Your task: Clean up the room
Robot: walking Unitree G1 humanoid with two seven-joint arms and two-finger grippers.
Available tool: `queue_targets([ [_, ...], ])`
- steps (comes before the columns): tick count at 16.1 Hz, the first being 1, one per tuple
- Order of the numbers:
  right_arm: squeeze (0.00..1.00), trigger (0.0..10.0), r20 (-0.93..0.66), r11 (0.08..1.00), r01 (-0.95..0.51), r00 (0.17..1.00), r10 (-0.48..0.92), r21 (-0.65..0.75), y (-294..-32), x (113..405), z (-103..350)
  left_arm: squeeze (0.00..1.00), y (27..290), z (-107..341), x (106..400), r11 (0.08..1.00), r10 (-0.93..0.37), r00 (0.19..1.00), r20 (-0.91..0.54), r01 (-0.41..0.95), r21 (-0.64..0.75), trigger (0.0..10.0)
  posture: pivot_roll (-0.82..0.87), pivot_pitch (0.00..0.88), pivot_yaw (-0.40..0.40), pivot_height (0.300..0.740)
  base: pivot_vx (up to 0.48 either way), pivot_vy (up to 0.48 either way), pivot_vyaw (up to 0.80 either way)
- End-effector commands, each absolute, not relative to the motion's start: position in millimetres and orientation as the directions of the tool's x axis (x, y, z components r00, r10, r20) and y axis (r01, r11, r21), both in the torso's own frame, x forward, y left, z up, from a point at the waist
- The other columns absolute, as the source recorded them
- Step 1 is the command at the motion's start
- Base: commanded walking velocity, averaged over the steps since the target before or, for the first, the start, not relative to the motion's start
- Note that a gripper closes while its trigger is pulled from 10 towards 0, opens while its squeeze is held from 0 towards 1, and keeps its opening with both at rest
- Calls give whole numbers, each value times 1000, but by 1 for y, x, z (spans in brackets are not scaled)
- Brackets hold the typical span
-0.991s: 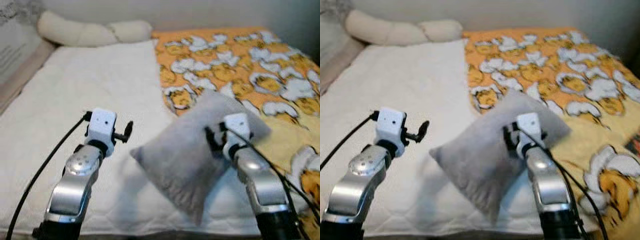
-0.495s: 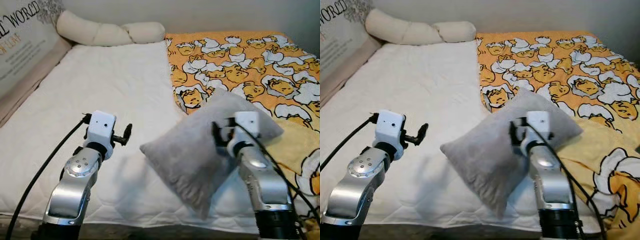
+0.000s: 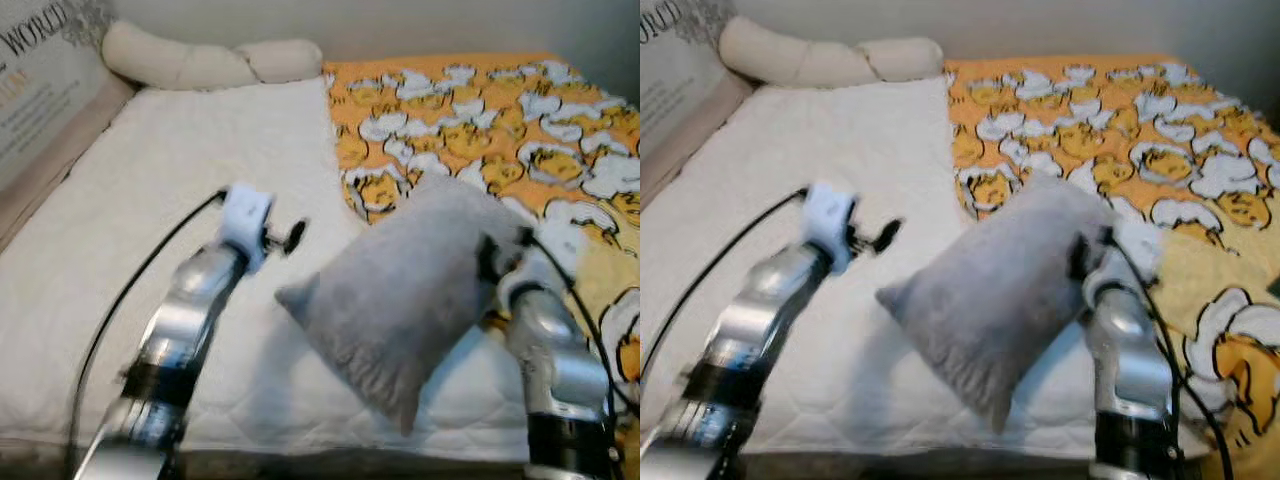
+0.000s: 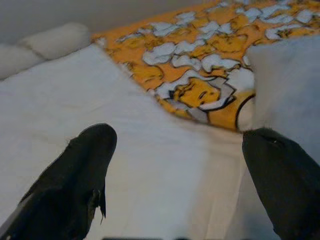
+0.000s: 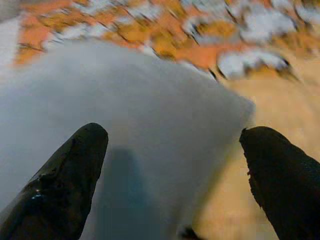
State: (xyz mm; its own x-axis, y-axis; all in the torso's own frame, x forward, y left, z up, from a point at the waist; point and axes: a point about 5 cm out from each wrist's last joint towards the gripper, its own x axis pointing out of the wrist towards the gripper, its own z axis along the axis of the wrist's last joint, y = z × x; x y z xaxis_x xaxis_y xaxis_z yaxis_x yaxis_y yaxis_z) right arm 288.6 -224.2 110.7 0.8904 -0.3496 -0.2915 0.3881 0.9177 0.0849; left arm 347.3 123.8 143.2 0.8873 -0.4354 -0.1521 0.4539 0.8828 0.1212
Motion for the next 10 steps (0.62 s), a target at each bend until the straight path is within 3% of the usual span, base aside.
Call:
queue_targets([
  [1,1000,10000,-352,888,426,869,-348,175,-224,284,101,0,121,137,358,882,-445,879,-172,463,83,10000,-111,0,80,740,0,0,0],
  [5,1000,10000,-391,882,425,861,-325,203,-218,271,85,0,111,125,375,912,-392,890,-234,409,30,10000,-164,0,110,740,0,0,0],
  [7,1000,10000,-467,864,477,808,-359,161,-217,255,77,0,101,97,372,953,-243,902,-357,291,87,10000,-222,0,137,740,0,0,0],
  [9,1000,10000,-496,878,451,806,-322,163,-212,252,72,0,90,84,366,952,-249,881,-402,300,67,10000,-236,0,145,740,0,0,0],
  [10,800,10000,-540,894,415,798,-268,170,-203,249,65,0,76,73,358,938,-296,850,-435,346,37,10000,-245,0,150,740,0,0,0],
])
